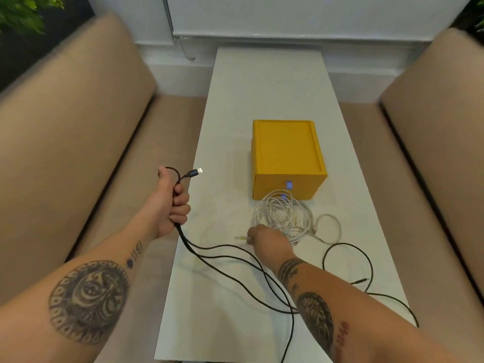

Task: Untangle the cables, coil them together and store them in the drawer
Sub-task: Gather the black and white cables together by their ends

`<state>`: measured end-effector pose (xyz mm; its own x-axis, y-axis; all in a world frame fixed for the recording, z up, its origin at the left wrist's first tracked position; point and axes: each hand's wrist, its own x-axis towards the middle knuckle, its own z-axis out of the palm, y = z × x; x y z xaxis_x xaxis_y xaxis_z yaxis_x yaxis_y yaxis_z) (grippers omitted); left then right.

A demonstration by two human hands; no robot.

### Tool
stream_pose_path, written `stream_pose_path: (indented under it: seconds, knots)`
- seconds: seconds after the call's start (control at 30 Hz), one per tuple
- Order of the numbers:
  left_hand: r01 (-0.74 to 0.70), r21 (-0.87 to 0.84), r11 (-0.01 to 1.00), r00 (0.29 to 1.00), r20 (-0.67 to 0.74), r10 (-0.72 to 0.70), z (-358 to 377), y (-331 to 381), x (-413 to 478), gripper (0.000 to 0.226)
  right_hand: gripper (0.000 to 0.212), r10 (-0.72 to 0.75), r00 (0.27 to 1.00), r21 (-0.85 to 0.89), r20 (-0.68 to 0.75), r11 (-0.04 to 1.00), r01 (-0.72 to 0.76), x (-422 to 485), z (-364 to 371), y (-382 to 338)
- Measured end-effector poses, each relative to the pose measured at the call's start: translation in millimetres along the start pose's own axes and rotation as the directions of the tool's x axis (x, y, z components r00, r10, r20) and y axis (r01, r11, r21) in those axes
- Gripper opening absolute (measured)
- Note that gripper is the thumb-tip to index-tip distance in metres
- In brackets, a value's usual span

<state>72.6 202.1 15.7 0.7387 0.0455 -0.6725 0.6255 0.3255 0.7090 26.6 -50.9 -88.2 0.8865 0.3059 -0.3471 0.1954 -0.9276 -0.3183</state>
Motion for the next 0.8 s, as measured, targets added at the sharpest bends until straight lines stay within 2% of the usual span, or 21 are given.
stream_pose_path:
  seconds: [0.13,0.23,0.3,0.43,0.5,0.57,0.63,0.7,0.8]
  knots:
    - [-0.019,0.007,1.0,0.993,0.12,0.018,21.5,15.4,-6.6,0.057,0.02,0.067,0.954,0.164,-0.291,0.986,-0.019,-8.2,-71.2,-20.3]
    - [-0.087,0.021,0.996,0.977,0.199,0.081,53.1,33.6,-19.2,0.053,0.022,0.168,0.846,0.335,-0.507,0.942,0.013,-15.2,-143.7,-20.2]
    - [-0.135,0.0,0.991,0.964,0.233,0.132,75.6,45.5,-28.0,0.053,0.02,0.249,0.746,0.459,-0.617,0.884,0.085,-21.0,-193.6,-15.3]
    - [-0.189,-0.04,0.981,0.944,0.266,0.193,114.4,61.1,-42.4,0.051,0.012,0.339,0.616,0.62,-0.711,0.716,0.321,-38.7,-285.6,-10.7]
    - [-0.21,-0.057,0.976,0.936,0.276,0.218,131.3,64.9,-50.2,0.05,0.015,0.351,0.505,0.591,-0.789,0.658,0.466,-57.2,-329.1,-10.0]
    - [-0.231,-0.086,0.969,0.93,0.273,0.246,145.4,68.2,-57.5,0.048,0.012,0.348,0.365,0.504,-0.863,0.581,0.639,-77.1,-367.4,-8.9]
    - [-0.247,-0.113,0.962,0.926,0.264,0.269,154.9,70.5,-63.4,0.048,0.008,0.337,0.262,0.408,-0.904,0.503,0.762,-90.4,-394.2,-6.2]
    - [-0.269,-0.136,0.953,0.922,0.249,0.296,161.8,72.1,-68.5,0.048,0.005,0.31,0.186,0.321,-0.932,0.471,0.822,-99.5,-412.6,-1.7]
    - [-0.275,-0.188,0.943,0.919,0.236,0.315,167.8,75.0,-76.1,0.049,0.004,0.297,0.067,0.209,-0.952,0.476,0.854,-108.6,-432.6,2.0]
